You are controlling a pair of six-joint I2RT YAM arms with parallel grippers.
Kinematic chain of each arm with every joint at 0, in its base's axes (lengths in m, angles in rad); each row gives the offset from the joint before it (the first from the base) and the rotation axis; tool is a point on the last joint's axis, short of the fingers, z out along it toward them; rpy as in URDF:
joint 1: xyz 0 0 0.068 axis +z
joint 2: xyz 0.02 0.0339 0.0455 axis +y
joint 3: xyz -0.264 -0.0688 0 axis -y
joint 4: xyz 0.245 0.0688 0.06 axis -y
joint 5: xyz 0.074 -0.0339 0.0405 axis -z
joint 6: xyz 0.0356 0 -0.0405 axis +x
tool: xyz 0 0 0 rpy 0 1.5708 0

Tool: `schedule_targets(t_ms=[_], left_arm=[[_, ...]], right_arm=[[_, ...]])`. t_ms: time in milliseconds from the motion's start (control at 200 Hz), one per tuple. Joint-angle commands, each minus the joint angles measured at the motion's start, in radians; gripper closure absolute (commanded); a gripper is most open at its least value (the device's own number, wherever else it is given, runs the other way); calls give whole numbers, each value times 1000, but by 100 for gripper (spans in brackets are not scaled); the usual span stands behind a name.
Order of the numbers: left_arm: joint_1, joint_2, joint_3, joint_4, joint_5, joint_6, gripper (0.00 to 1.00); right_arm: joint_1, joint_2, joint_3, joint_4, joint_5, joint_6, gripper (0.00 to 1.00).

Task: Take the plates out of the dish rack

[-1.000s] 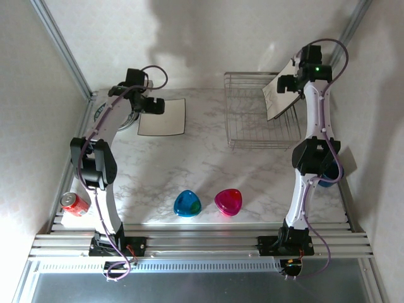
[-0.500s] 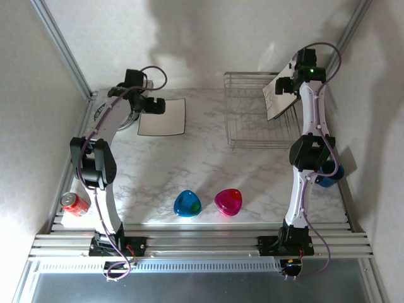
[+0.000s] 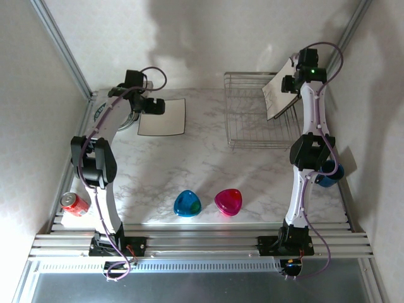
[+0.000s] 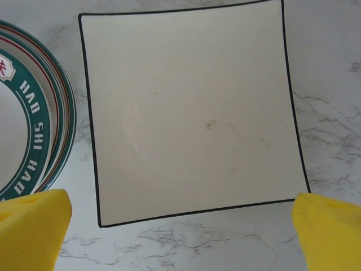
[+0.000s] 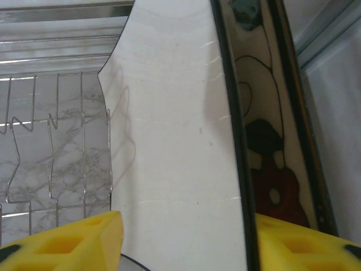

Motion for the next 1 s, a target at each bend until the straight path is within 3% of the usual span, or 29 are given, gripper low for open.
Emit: schedule_targets(t_ms=[0,345,556,651,996], left_arm=[[7,13,20,3,5,5,1],[7,5,20,-2,-1,1,1],[7,-1,18,-5,-7,-1,0],[8,-4,19,-8,-10,-1,0],[8,-16,9,-10,-17,-1,0]], right_arm=[[10,30,29,13,-45,10,47],[11,37,31,31,-53,21,70],[11,42,31,37,-60,26,74],[12,45,31,41,-68,32,81],[14,50,31,52,-77,42,87]])
